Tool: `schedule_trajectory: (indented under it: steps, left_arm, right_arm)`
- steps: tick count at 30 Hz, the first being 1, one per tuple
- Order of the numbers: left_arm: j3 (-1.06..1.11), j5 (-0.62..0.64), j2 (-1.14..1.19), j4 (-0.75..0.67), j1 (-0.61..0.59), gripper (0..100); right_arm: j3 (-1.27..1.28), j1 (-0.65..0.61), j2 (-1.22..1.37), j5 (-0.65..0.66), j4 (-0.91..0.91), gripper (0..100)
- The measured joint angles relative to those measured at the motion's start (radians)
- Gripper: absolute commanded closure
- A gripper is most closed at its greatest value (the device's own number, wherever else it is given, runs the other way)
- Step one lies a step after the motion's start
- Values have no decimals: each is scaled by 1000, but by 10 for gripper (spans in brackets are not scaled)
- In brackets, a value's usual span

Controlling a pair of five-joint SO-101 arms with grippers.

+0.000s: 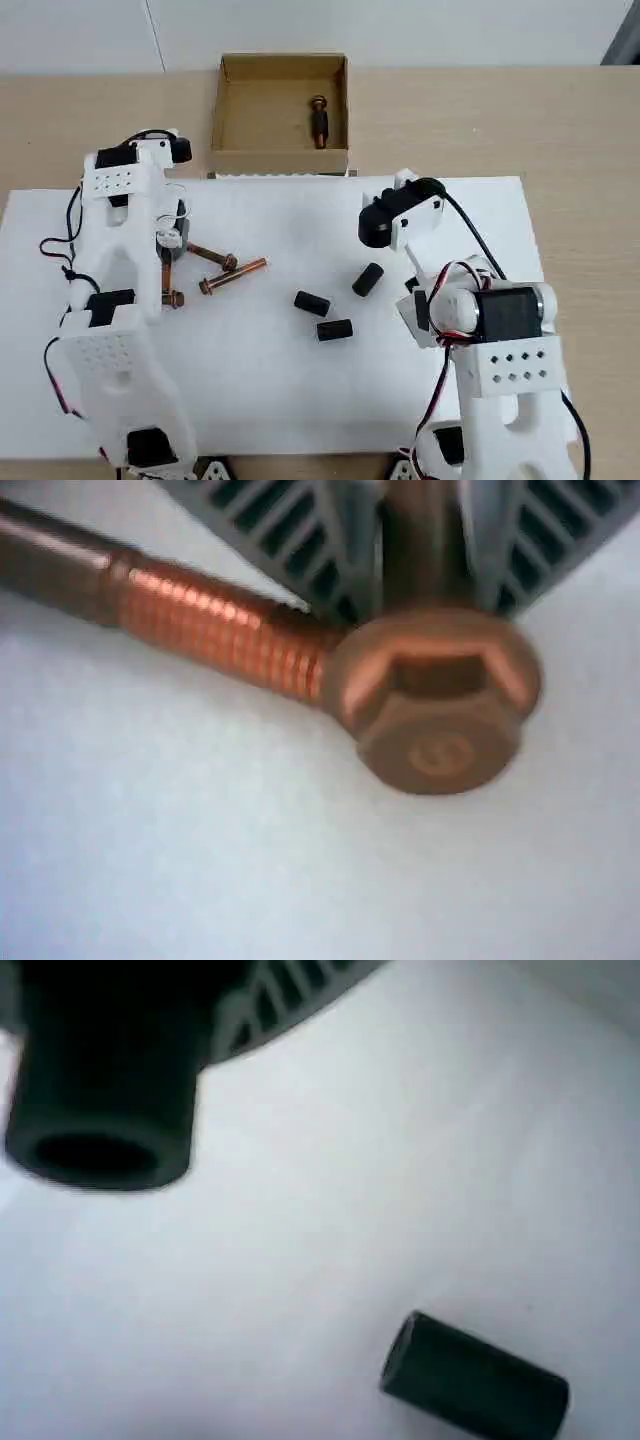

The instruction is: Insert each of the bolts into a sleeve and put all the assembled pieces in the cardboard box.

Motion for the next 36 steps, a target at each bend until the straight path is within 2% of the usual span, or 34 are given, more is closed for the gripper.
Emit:
schedule_trajectory:
  steps: [9,15,23,27,36]
  left_arm:
    - [-68,0,8,32,5,995]
    - [-310,0,9,164,38,995]
    - [-582,0,9,184,81,995]
    - [-585,0,-38,184,114,995]
    - [-373,-5,-445,184,296,995]
  right_arm:
    - [0,0,0,0,0,995]
    - [-63,2,0,0,75,995]
    - [-83,0,-21,0,103,996]
    - [-83,0,-153,0,107,996]
    - [18,2,-548,2,81,996]
